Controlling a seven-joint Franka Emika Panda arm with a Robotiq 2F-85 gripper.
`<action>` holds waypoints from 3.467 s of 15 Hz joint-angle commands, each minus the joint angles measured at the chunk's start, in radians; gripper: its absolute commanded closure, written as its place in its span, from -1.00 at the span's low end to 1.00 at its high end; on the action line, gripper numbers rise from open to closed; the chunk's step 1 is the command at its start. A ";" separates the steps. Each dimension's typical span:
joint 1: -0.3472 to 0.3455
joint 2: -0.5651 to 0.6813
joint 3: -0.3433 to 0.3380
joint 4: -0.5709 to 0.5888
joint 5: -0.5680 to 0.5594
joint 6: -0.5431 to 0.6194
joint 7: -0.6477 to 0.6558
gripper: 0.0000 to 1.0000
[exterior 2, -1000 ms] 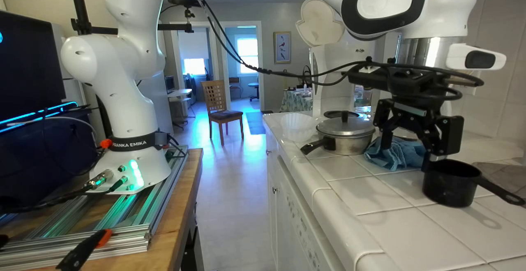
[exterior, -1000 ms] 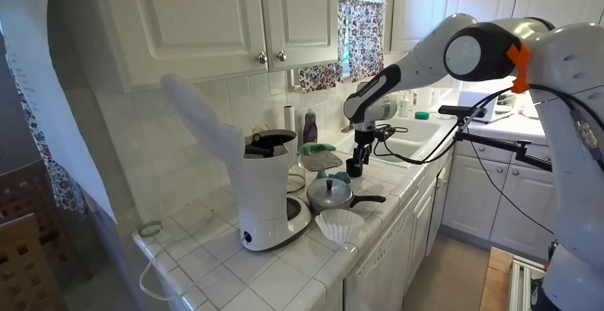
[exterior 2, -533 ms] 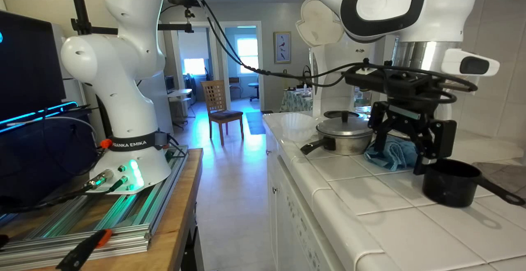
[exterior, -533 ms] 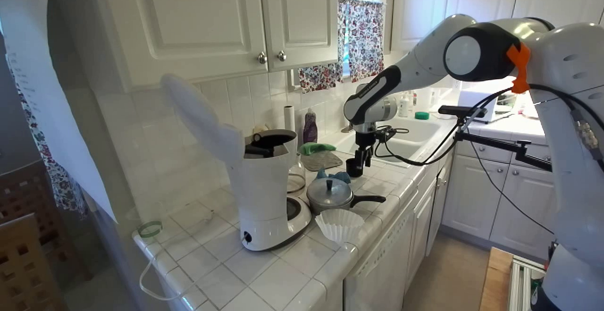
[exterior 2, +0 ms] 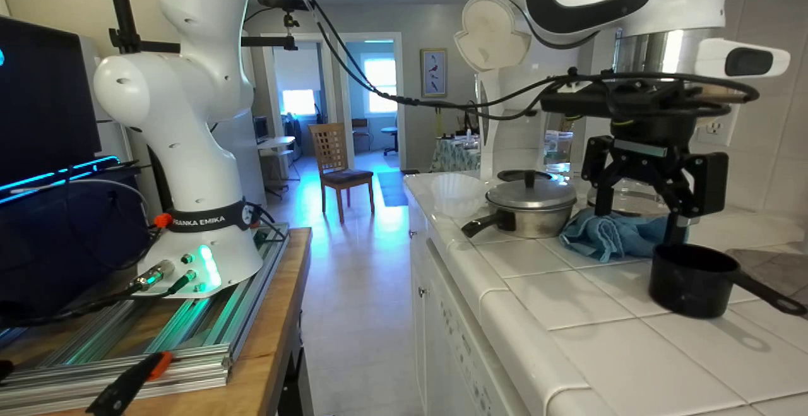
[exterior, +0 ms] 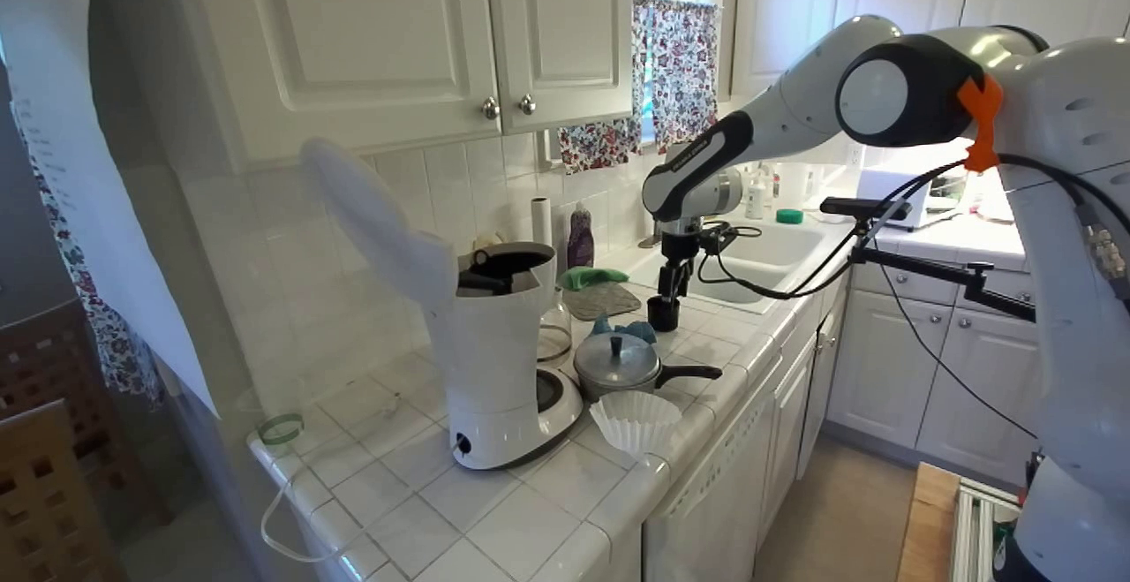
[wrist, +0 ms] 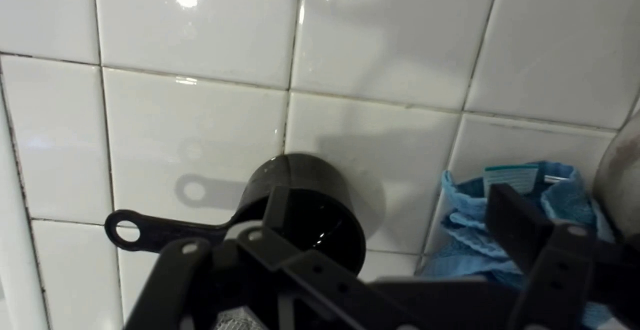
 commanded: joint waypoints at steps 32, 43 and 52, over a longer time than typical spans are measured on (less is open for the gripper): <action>-0.013 0.076 -0.008 0.043 -0.017 -0.071 -0.017 -1.00; -0.009 0.077 -0.010 0.038 -0.024 -0.076 -0.013 -1.00; 0.004 0.075 -0.011 0.036 -0.027 -0.103 0.003 -1.00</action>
